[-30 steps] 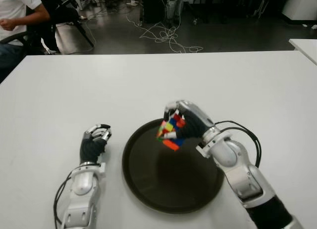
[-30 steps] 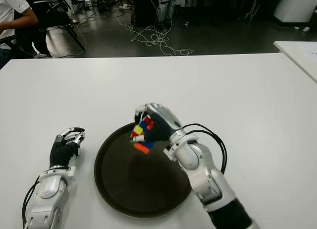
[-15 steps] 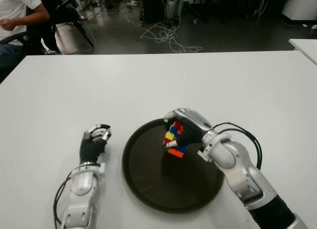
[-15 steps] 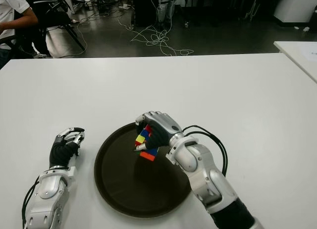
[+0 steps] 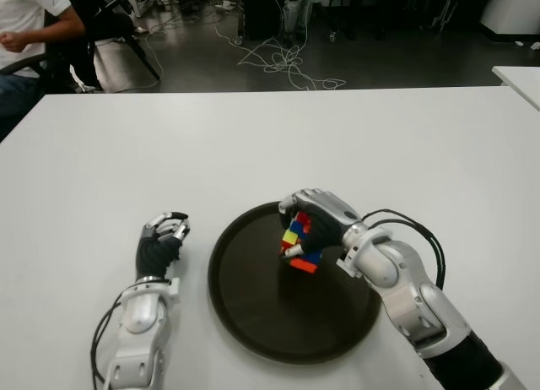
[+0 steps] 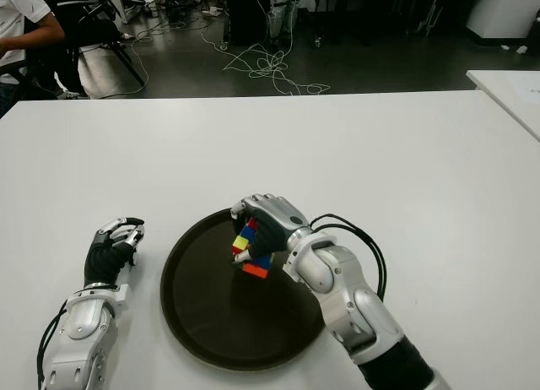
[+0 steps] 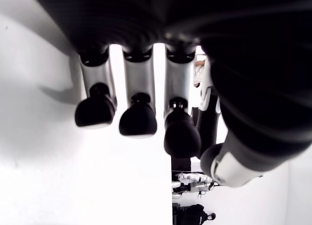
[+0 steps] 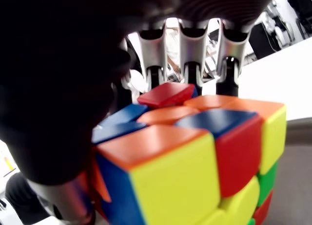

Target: Pick up the Rubik's Cube and put it in the plate

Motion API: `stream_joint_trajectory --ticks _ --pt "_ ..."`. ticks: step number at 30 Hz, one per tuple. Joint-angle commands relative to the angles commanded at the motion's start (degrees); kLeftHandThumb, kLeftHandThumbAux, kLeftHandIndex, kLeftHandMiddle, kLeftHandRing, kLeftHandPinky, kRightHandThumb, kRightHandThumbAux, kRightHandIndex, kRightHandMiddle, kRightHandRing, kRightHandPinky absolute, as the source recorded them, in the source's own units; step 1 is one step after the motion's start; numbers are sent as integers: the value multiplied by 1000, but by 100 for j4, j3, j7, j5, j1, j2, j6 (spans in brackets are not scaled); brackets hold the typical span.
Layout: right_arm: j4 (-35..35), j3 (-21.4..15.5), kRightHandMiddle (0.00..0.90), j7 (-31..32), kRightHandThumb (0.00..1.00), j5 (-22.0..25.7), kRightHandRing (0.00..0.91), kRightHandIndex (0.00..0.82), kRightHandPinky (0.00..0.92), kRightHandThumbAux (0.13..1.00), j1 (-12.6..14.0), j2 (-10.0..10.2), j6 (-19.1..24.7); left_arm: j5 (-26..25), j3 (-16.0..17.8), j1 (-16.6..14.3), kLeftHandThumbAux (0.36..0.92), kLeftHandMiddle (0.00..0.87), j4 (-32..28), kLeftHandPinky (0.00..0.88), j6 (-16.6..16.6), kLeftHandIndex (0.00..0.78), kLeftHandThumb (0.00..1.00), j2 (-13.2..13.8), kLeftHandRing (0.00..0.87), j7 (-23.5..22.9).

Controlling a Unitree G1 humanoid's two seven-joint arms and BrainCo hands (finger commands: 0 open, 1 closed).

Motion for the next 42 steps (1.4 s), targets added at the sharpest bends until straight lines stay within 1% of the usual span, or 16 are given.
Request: stream_joint_trajectory --ticks 5,10,15,23,25,26,27,28,29,30,31,32,33,35,38,42 --pt "50 -14 784 -36 63 21 798 653 783 855 -7 23 -23 -22 7 0 704 816 -10 816 22 444 711 -6 822 -7" --pt "70 -29 790 -70 14 56 800 671 782 867 6 76 -14 -67 19 13 704 813 15 814 -29 444 710 13 821 -70" --pt "103 -51 784 -105 2 101 792 667 770 871 29 109 -57 -76 23 18 704 813 46 811 -110 444 710 27 821 -133" --pt "177 -76 746 -96 0 268 761 629 742 893 36 98 -201 -48 33 28 705 806 65 804 -171 443 709 12 814 -123" --pt "178 -86 718 -66 0 343 737 588 720 900 31 109 -209 -17 39 21 705 805 81 806 -169 443 709 8 814 -80" --pt "175 -90 628 -52 0 379 673 541 638 899 28 116 -207 -1 44 17 705 806 90 810 -165 444 709 6 817 -55" --pt "173 -91 595 -30 0 413 650 524 609 899 23 113 -210 9 50 10 705 806 106 812 -161 444 709 8 818 -43" --pt "167 -89 512 36 0 460 563 474 536 895 9 102 -195 13 56 4 705 806 125 811 -160 444 709 9 819 -35" --pt "164 -86 419 80 0 491 466 386 436 875 -1 91 -185 14 59 1 705 807 136 813 -161 444 709 10 819 -33" --pt "143 -76 386 165 0 524 431 355 400 867 -22 78 -145 11 61 -1 705 807 144 813 -161 444 710 8 819 -29" --pt "127 -70 318 222 0 545 357 279 311 849 -37 70 -116 9 62 -1 704 808 147 814 -161 444 710 6 818 -26" --pt "117 -66 274 254 0 557 309 229 253 837 -46 66 -99 7 62 -2 704 808 149 814 -162 444 710 5 818 -23" --pt "100 -61 259 311 0 565 292 212 232 833 -62 61 -70 1 64 -6 704 808 153 815 -163 444 710 1 818 -20" --pt "62 -49 209 445 0 568 236 152 159 818 -92 43 2 -16 70 -9 704 808 158 815 -173 444 710 -11 818 -16" --pt "-17 -17 174 722 0 561 198 107 123 792 -147 1 195 -47 78 -4 704 808 149 817 -193 444 710 -34 819 -20" --pt "-29 -18 165 823 0 594 180 86 108 783 -170 -14 261 -52 77 8 704 812 115 820 -183 444 710 -58 822 -3"
